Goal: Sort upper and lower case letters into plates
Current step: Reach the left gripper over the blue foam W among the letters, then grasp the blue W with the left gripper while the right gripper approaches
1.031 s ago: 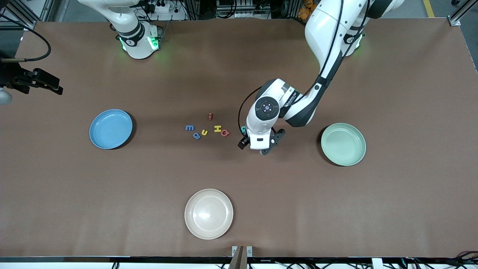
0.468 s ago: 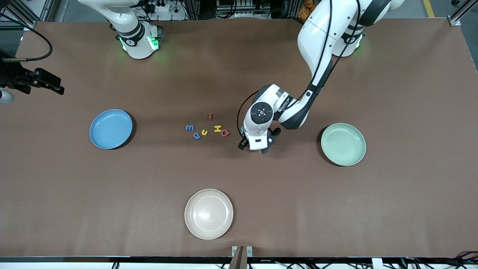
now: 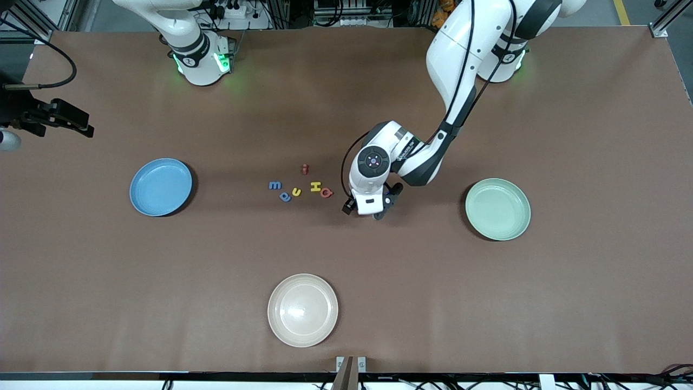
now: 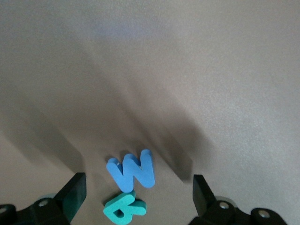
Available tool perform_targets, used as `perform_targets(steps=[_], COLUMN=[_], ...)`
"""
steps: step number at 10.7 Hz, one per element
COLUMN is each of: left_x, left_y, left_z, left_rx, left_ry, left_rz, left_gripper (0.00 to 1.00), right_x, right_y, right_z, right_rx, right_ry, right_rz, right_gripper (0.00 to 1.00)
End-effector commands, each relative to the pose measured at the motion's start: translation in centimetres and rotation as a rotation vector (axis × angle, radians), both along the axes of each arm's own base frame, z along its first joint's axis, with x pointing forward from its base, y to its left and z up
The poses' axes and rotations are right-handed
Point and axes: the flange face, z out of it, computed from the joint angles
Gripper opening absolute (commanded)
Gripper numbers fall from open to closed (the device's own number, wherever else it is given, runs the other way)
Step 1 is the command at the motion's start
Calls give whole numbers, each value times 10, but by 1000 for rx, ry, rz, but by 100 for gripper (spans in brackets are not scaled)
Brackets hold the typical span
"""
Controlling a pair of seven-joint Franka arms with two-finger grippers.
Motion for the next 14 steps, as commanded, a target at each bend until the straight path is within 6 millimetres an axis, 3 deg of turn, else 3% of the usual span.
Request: perform_targets(steps=[1, 4, 6, 7, 10, 11, 12, 14], left_x=[-1, -1, -2, -2, -1, -1, -1, 10], left_y=[0, 0, -1, -1, 0, 0, -1, 9], left_z=[-8, -13, -14, -14, -13, -13, -12, -8], left_rx=[21, 31, 32, 32, 48, 48, 48, 38], left_ry=[-17, -22, -23, -23, -43, -50, -52, -52], left_rz=[6, 15, 11, 11, -13, -17, -19, -6], left_gripper=[100, 100, 100, 100, 82, 72, 62, 37], right_x=[3, 22, 35, 45, 61, 60, 56, 37], right_y=[-12, 7, 35, 44, 93, 99, 104, 142], right_z=[-3, -40, -74, -104, -169, -194, -222, -272], right_rx=[19, 29, 59, 58, 43, 41, 38, -4], right_ry=[16, 82, 143, 196, 255, 259, 264, 318], right_rz=[-17, 10, 52, 66, 130, 123, 126, 71], right_gripper=[100, 100, 100, 100, 100, 100, 100, 100])
